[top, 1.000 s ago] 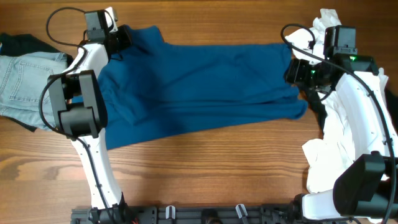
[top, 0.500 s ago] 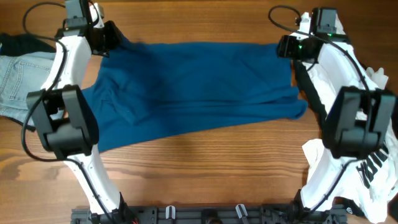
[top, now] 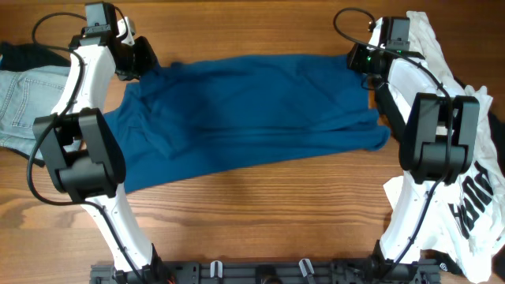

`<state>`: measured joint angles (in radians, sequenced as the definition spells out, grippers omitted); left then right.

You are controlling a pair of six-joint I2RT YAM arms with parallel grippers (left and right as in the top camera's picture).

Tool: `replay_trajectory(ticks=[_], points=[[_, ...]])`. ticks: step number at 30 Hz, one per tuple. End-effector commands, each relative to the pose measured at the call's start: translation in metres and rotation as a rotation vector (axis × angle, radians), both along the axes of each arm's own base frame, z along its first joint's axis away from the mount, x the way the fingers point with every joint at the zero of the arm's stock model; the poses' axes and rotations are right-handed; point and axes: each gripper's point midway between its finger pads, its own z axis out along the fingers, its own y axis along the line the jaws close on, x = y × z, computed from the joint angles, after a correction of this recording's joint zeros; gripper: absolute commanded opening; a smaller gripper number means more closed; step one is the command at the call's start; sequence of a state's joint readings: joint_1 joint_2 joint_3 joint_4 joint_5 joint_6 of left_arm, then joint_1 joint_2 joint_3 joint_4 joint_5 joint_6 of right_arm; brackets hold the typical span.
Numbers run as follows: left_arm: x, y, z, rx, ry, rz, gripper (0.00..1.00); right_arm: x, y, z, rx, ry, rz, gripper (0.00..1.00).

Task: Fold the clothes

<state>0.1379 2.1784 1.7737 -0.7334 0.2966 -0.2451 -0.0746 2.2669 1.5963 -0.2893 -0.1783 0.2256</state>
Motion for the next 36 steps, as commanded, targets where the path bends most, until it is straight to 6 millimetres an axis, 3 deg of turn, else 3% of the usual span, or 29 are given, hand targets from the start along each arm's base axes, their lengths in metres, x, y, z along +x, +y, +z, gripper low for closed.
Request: replay_trajectory(ticks=[1,5,9,12,17,23,28,34,36], points=[[0.000,0.002,0.009,0.000,-0.010,0.004,0.04,0.007,-0.003,-0.008,0.015,0.000,-0.067,0.07],[-0.004,-0.001,0.025,-0.006,-0.027,-0.007,0.04,0.007,-0.015,0.001,0.009,-0.008,-0.112,0.04],[-0.025,-0.006,0.065,-0.022,-0.032,-0.014,0.04,-0.001,-0.030,0.037,-0.041,-0.015,-0.147,0.04],[-0.057,-0.011,0.091,-0.028,0.015,-0.014,0.04,-0.024,-0.032,0.061,-0.063,0.039,-0.140,0.04],[-0.103,-0.013,0.123,-0.028,0.076,-0.002,0.04,-0.075,-0.034,0.070,-0.122,0.205,-0.112,0.04],[-0.158,-0.018,0.116,-0.051,0.292,0.006,0.04,-0.135,-0.056,0.057,-0.261,0.454,-0.160,0.04],[-0.188,-0.014,0.111,-0.017,0.423,0.019,0.04,-0.155,-0.057,0.055,-0.276,0.539,-0.155,0.04],[-0.223,-0.019,0.114,-0.031,0.562,-0.011,0.04,-0.165,-0.060,0.055,-0.296,0.577,-0.160,0.04],[-0.226,-0.021,0.112,-0.028,0.573,-0.017,0.04,-0.166,-0.060,0.054,-0.296,0.581,-0.159,0.04]])
